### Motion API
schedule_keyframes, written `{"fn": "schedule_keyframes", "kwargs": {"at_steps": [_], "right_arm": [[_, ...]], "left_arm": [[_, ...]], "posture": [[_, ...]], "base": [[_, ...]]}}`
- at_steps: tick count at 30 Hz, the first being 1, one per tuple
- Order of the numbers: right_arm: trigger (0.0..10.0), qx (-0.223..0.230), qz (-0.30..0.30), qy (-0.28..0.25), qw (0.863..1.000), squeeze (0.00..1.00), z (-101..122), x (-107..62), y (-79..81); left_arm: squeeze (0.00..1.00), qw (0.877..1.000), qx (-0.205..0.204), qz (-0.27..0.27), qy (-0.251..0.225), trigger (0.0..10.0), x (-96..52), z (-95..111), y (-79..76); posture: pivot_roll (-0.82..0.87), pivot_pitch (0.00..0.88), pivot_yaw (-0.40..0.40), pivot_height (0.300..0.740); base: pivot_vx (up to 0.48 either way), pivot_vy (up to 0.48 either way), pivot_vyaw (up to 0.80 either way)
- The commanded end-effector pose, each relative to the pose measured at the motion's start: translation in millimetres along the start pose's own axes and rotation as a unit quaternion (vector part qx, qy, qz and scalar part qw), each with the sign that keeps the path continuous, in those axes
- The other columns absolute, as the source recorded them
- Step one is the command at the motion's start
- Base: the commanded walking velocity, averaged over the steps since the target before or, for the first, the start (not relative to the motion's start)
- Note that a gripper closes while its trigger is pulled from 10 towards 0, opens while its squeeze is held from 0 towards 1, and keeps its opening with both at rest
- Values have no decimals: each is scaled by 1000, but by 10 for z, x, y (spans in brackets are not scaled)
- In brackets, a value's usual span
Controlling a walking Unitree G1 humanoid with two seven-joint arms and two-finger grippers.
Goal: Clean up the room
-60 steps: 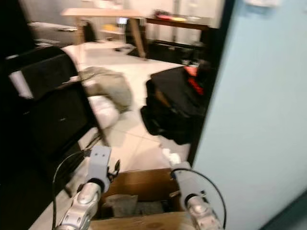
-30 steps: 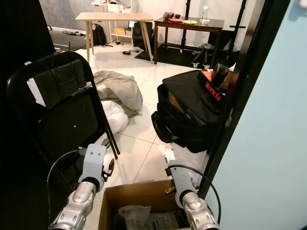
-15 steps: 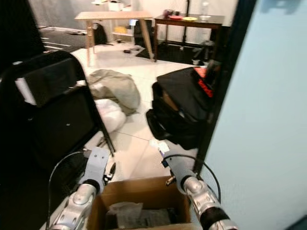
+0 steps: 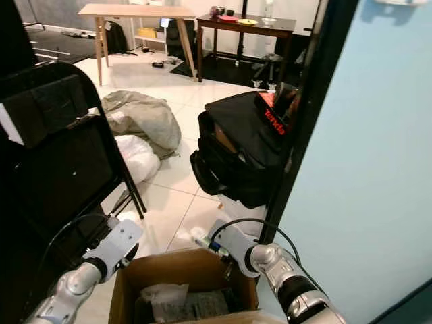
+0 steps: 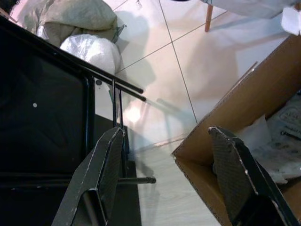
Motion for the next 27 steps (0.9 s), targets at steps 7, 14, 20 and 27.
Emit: {"fn": "schedule_keyframes", "kwargs": {"at_steps": [7, 14, 20, 27], "right_arm": [[10000, -99, -71, 46, 991, 0, -89, 24, -68], [10000, -96, -55, 50, 993, 0, -138, 67, 35], [10000, -102, -54, 45, 992, 0, -102, 113, 86], [10000, -149, -46, 42, 987, 0, -46, 166, 163]], "left_arm": [[0, 995, -2, -70, -70, 10000, -205, 100, -120], [0, 985, 6, -90, -150, 10000, -327, 404, -235], [0, 978, -5, -127, -167, 10000, -403, 486, -267], [0, 972, 2, -159, -172, 10000, -482, 506, -329]], "posture": [[21, 201, -163, 740], [53, 308, -169, 740], [73, 370, -163, 740], [83, 391, -152, 740]], "base": [[0, 0, 0], [0, 0, 0], [0, 0, 0], [0, 0, 0]]}}
Point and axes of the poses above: a point about 5 cm out from each wrist's last joint towards the gripper, its own x axis pointing out of the wrist towards the gripper, its own z axis along the axis of the wrist's last joint, y = z × x, the point moved 2 cm from there along x, pointing out of the wrist towards the gripper, and after that the axes turned 1 degree about -x, right-handed, at the moved point
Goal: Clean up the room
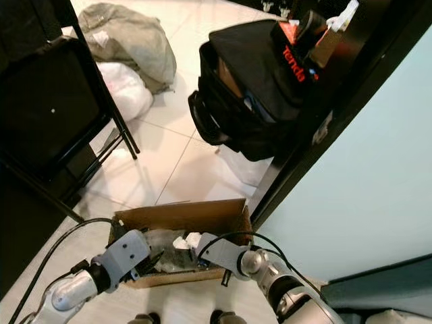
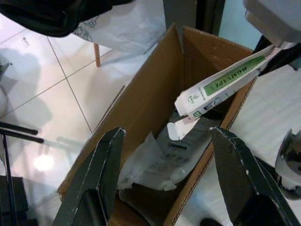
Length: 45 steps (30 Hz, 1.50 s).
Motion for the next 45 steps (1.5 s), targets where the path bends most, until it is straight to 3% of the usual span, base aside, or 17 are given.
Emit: {"fn": "schedule_keyframes", "kwargs": {"at_steps": [1, 12, 22, 23, 24, 25, 36, 37, 38, 39, 45], "right_arm": [[10000, -7, 4, 7, 1000, 0, -37, 15, 75], [10000, -17, -17, -20, 1000, 0, 115, 40, 16], [10000, -46, -21, -20, 999, 0, 143, 44, 0], [10000, -45, -21, -21, 999, 318, 144, 44, -3], [10000, -45, -21, -21, 999, 318, 144, 44, -3], [10000, -47, -23, -19, 998, 1000, 144, 43, -14], [10000, -55, -48, -17, 997, 1000, 155, 35, -82], [10000, -56, -49, -16, 997, 804, 157, 34, -89], [10000, -56, -49, -16, 997, 804, 157, 34, -89], [10000, -60, -52, -15, 997, 0, 158, 33, -99], [10000, -59, -60, -12, 996, 0, 144, 28, -117]], "left_arm": [[0, 999, -11, -30, 3, 10000, -30, -13, -142], [0, 997, -25, -70, -4, 10000, -93, 49, -234], [0, 997, -23, -68, -8, 10000, -109, 94, -249], [0, 997, -20, -69, -10, 10000, -107, 101, -250], [0, 997, -20, -69, -10, 10000, -107, 101, -250], [0, 997, -22, -70, -6, 10000, -112, 93, -253], [0, 997, -20, -69, 3, 10000, -141, 73, -246], [0, 997, -19, -69, 3, 10000, -140, 74, -244], [0, 997, -19, -69, 3, 10000, -140, 74, -244], [0, 997, -18, -68, 4, 10000, -136, 74, -242], [0, 998, -17, -61, 10, 10000, -114, 39, -234]], "posture": [[83, 391, -152, 740], [97, 393, -152, 740], [103, 395, -156, 740], [103, 395, -156, 740], [103, 395, -156, 740], [105, 397, -156, 740], [106, 397, -156, 740], [106, 397, -156, 740], [106, 397, -156, 740], [106, 397, -156, 740], [97, 373, -154, 740]], "base": [[0, 0, 0], [0, 0, 0], [0, 0, 0], [0, 0, 0], [0, 0, 0], [0, 0, 0], [0, 0, 0], [0, 0, 0], [0, 0, 0], [0, 0, 0], [0, 0, 0]]}}
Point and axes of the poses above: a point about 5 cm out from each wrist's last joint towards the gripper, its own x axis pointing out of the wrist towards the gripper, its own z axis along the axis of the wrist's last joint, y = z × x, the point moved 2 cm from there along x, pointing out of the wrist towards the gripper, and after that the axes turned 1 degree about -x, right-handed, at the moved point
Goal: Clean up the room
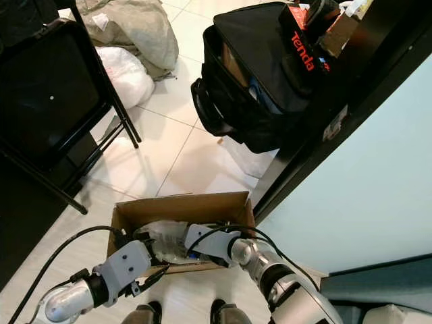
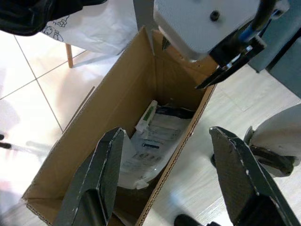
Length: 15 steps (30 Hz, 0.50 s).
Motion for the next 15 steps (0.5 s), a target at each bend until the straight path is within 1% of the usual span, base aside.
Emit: {"fn": "schedule_keyframes", "kwargs": {"at_steps": [1, 2, 3, 4, 5, 7, 8, 9, 15], "right_arm": [[10000, 10, 13, 20, 1000, 0, -123, -19, 112], [10000, 10, 13, 20, 1000, 0, -123, -19, 112], [10000, 37, 4, 20, 999, 0, -131, -23, 86], [10000, 86, -15, 24, 996, 0, -156, -30, 42], [10000, 86, -15, 24, 996, 0, -156, -30, 42], [10000, 192, -48, 33, 980, 0, -227, -49, -17], [10000, 192, -48, 33, 980, 0, -227, -49, -17], [10000, 257, -64, 35, 964, 0, -265, -61, -36], [10000, 257, -64, 35, 964, 0, -265, -61, -36]], "left_arm": [[0, 1000, -3, -6, 22, 10000, -20, -98, -78], [0, 1000, -3, -6, 22, 10000, -20, -98, -78], [0, 999, -14, 18, 31, 10000, 13, -137, -48], [0, 996, -37, 54, 52, 10000, 62, -203, -4], [0, 996, -37, 54, 52, 10000, 62, -203, -4], [0, 984, -98, 121, 86, 10000, 152, -332, 52], [0, 984, -98, 121, 86, 10000, 152, -332, 52], [0, 977, -121, 144, 101, 10000, 200, -384, 57], [0, 977, -121, 144, 101, 10000, 200, -384, 57]], "posture": [[95, 368, -153, 740], [95, 368, -153, 740], [83, 340, -153, 740], [70, 312, -148, 740], [70, 312, -148, 740], [52, 252, -135, 740], [52, 252, -135, 740], [41, 211, -121, 740], [41, 211, -121, 740]], "base": [[0, 0, 0], [0, 0, 0], [0, 0, 0], [0, 0, 0], [0, 0, 0], [0, 0, 0], [0, 0, 0], [0, 0, 0], [0, 0, 0]]}}
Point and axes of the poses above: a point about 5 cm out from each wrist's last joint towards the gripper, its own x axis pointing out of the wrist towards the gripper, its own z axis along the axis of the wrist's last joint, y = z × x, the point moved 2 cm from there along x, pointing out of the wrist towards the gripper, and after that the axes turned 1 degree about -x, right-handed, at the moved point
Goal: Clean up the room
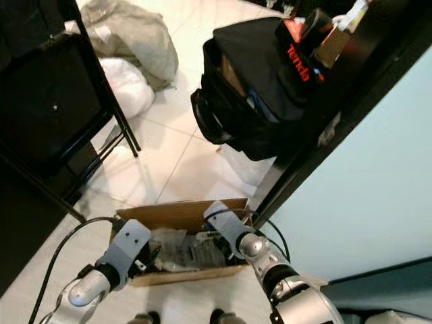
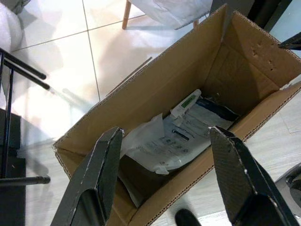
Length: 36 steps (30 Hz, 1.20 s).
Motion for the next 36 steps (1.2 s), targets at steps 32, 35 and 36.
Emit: {"fn": "schedule_keyframes", "kwargs": {"at_steps": [32, 35, 36], "right_arm": [[10000, 297, -81, 8, 951, 0, -663, -382, 202], [10000, 262, -76, 7, 962, 0, -665, -392, 244], [10000, 260, -79, 6, 962, 0, -668, -401, 251]], "left_arm": [[0, 967, -117, 184, 134, 10000, 282, -414, -64], [0, 954, -127, 225, 152, 10000, 199, -509, 4], [0, 952, -125, 232, 157, 10000, 174, -536, 11]], "posture": [[-24, 75, -50, 740], [-22, 74, -54, 740], [-21, 72, -54, 740]], "base": [[0, 0, 0], [0, 0, 0], [0, 0, 0]]}}
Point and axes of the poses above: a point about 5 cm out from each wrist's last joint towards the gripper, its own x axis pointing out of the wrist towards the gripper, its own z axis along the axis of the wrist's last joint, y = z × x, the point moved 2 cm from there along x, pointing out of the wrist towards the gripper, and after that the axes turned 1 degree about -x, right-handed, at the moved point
